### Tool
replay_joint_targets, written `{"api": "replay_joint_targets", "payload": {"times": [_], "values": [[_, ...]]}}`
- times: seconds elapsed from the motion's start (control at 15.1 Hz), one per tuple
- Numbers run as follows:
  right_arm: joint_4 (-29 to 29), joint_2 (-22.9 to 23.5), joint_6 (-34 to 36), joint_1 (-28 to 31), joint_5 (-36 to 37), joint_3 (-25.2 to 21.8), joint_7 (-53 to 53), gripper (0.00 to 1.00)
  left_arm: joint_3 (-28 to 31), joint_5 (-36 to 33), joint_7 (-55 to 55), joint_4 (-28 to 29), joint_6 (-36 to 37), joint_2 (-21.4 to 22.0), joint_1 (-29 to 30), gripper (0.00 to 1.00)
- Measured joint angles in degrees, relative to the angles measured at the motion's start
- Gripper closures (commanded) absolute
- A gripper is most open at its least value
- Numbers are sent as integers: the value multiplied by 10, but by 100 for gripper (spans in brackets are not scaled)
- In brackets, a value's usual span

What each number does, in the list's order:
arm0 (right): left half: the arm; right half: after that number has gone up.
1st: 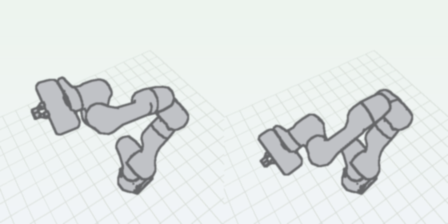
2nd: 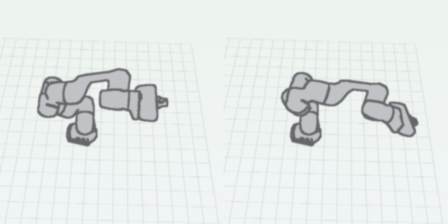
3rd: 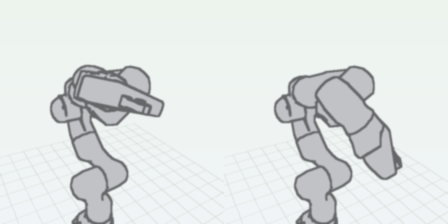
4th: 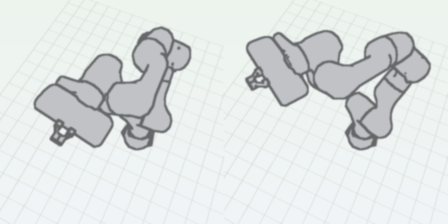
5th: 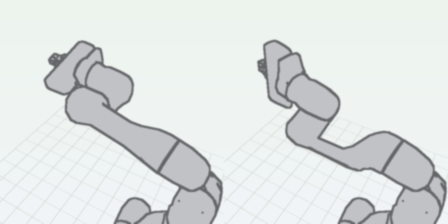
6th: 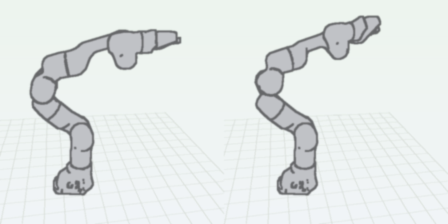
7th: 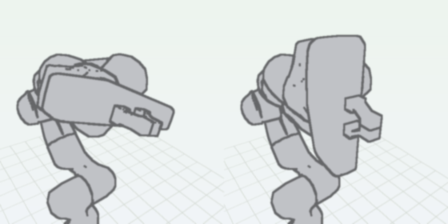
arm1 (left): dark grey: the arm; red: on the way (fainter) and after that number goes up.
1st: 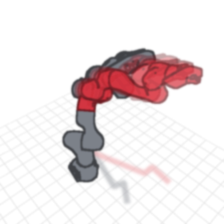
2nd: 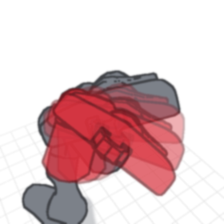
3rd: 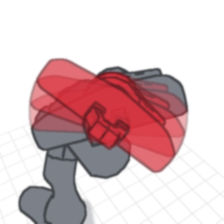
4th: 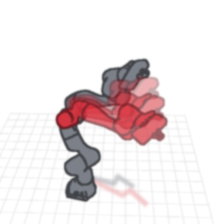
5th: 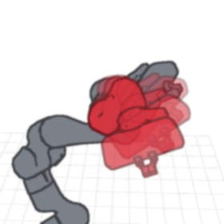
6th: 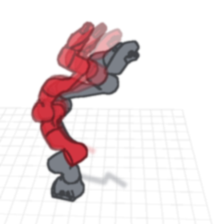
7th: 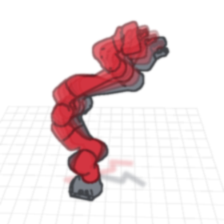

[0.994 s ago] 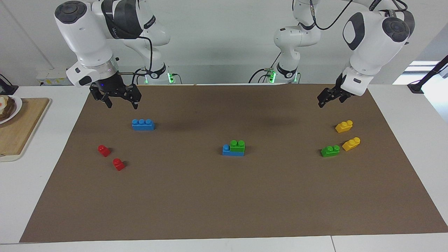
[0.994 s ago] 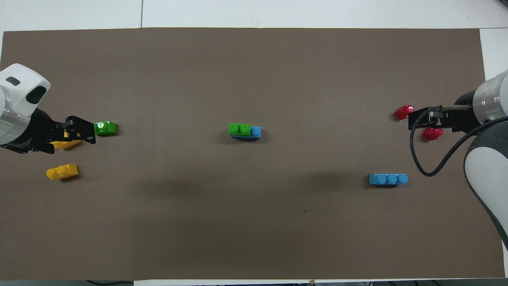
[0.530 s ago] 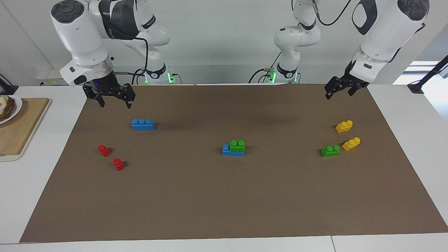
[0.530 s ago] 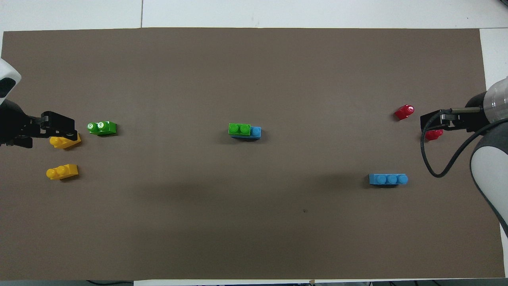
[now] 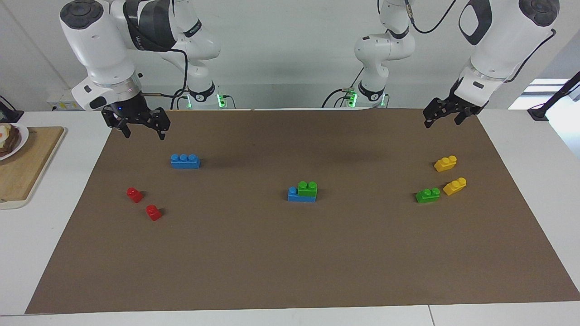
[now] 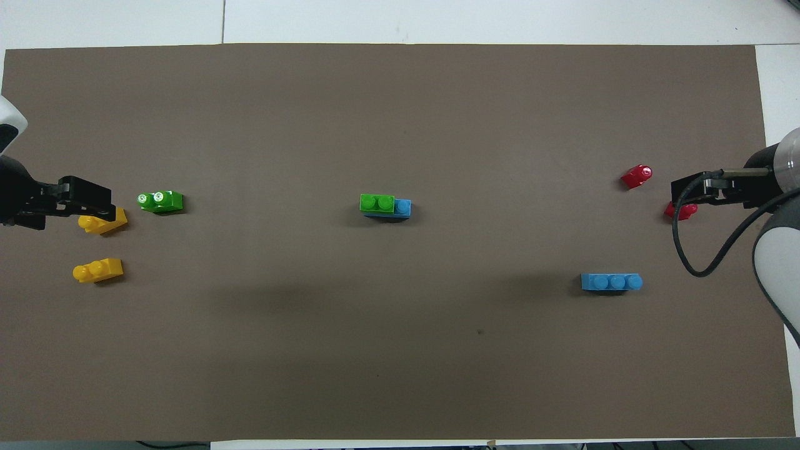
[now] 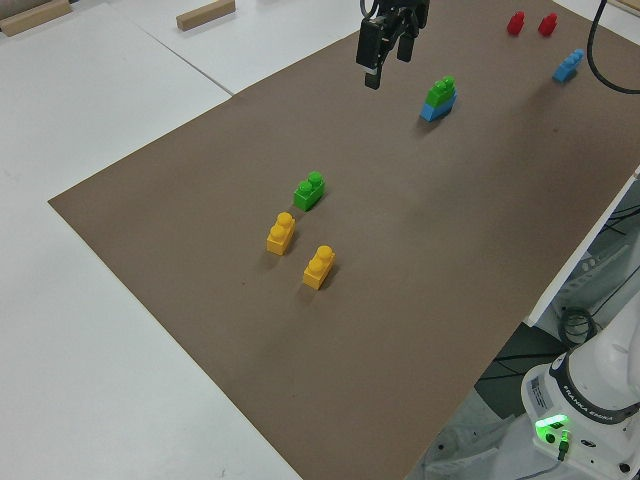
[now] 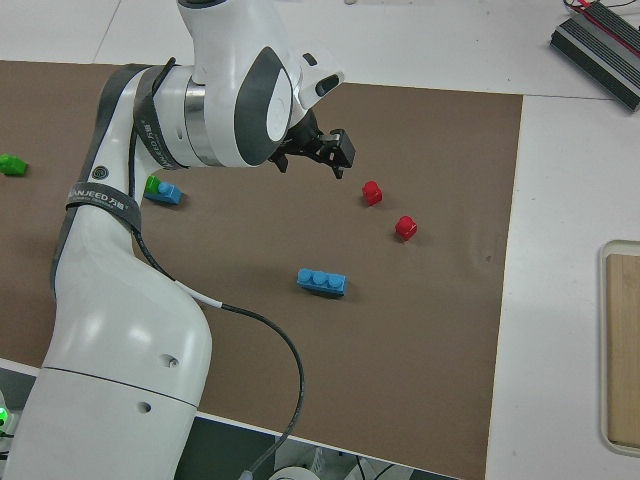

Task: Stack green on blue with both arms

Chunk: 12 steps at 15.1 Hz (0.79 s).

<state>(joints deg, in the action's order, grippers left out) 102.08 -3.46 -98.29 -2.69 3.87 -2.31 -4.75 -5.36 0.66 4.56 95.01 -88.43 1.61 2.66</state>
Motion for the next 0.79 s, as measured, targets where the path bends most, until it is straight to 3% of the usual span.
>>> {"api": "replay_joint_targets", "payload": {"times": [0.79], "values": [[0, -1, 0, 9, -19, 0, 0, 0, 7, 0, -7, 0, 0, -5, -2, 0]]}}
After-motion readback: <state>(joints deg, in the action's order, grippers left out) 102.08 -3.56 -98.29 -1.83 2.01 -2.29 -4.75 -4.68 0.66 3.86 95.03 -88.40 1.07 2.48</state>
